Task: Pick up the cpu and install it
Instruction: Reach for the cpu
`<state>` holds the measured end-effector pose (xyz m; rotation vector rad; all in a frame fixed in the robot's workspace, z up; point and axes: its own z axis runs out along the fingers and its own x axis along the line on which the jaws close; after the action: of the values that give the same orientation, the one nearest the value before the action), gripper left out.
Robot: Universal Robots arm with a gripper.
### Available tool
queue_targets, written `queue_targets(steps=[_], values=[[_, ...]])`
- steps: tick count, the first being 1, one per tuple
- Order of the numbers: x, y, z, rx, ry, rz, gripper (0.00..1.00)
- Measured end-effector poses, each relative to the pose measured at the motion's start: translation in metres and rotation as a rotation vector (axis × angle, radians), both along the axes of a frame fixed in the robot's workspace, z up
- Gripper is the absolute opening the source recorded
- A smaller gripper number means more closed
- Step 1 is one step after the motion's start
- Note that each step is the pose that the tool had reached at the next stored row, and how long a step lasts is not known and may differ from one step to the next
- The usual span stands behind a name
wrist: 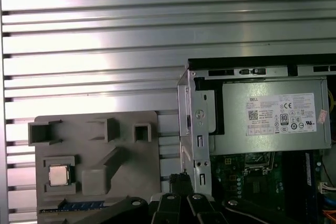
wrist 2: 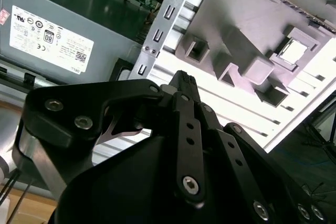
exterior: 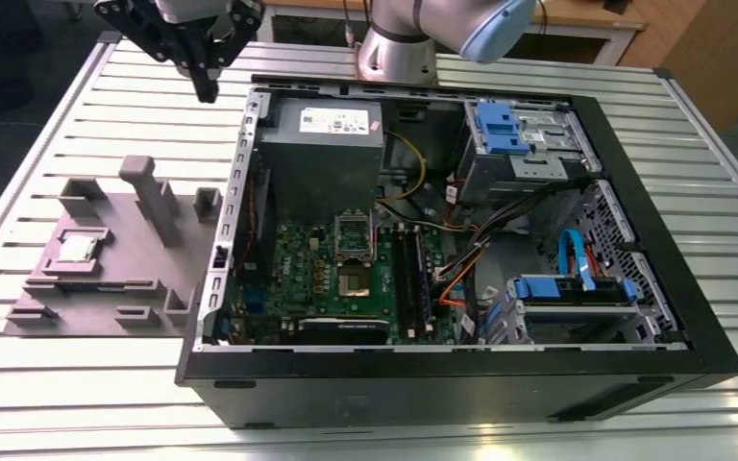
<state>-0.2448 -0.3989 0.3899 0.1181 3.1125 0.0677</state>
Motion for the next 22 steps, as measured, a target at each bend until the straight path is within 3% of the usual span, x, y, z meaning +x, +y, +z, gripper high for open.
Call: queue_targets(steps=[22], values=[[-0.0385,0.0,-0.0027,0.0,0.0,0.0,0.1]])
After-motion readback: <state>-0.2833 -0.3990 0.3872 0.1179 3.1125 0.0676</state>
